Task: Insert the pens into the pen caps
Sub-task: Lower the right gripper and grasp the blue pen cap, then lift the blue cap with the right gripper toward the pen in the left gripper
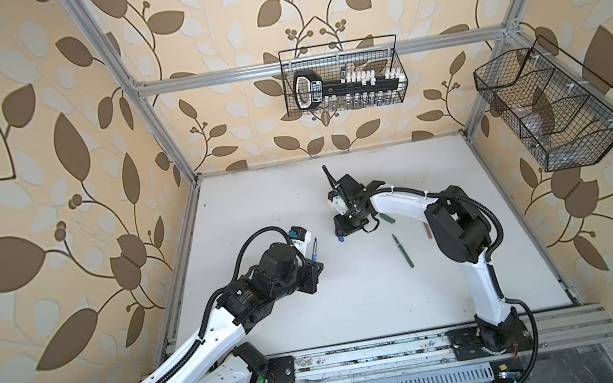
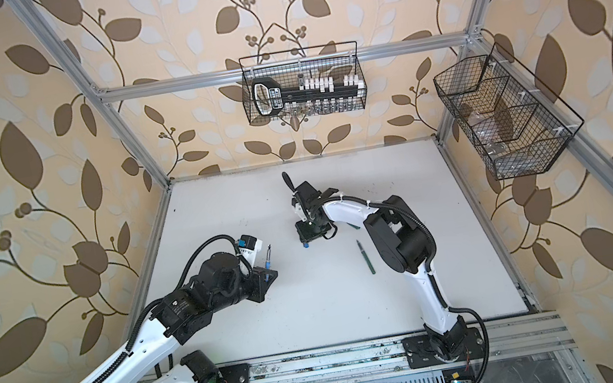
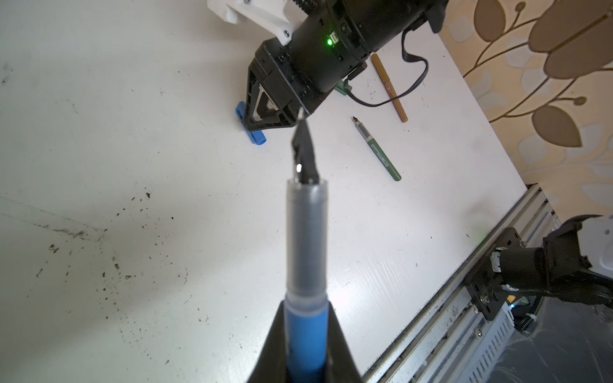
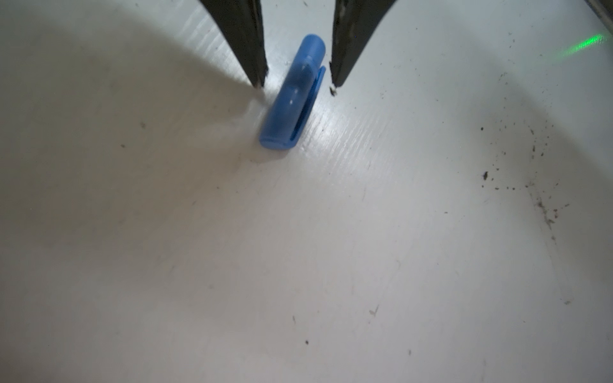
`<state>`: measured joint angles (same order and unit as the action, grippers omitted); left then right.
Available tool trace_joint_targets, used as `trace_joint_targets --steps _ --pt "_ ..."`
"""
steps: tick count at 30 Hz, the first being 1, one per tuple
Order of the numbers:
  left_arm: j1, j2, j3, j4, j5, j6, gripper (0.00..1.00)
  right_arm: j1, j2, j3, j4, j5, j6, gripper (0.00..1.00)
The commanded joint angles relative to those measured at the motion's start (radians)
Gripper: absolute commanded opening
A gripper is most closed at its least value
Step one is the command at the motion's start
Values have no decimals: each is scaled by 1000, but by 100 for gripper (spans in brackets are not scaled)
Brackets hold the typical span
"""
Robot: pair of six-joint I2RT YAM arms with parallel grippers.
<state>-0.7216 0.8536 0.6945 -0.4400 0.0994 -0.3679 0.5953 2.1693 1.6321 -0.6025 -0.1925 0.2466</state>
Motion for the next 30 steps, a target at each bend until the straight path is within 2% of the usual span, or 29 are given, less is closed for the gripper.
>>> trace_joint_targets --steps 1,14,21,26,30 --pt "-7 -18 25 15 6 22 11 17 39 39 -66 75 0 35" --pt "-7 -23 15 20 3 22 12 28 90 51 -65 73 16 28" --pt "-7 -19 13 24 4 23 12 49 116 105 -121 125 -5 22" --pt "-7 -17 14 27 5 28 12 43 85 94 -127 127 -23 16" --pt "-7 -15 13 33 5 30 12 24 15 49 -86 64 -32 15"
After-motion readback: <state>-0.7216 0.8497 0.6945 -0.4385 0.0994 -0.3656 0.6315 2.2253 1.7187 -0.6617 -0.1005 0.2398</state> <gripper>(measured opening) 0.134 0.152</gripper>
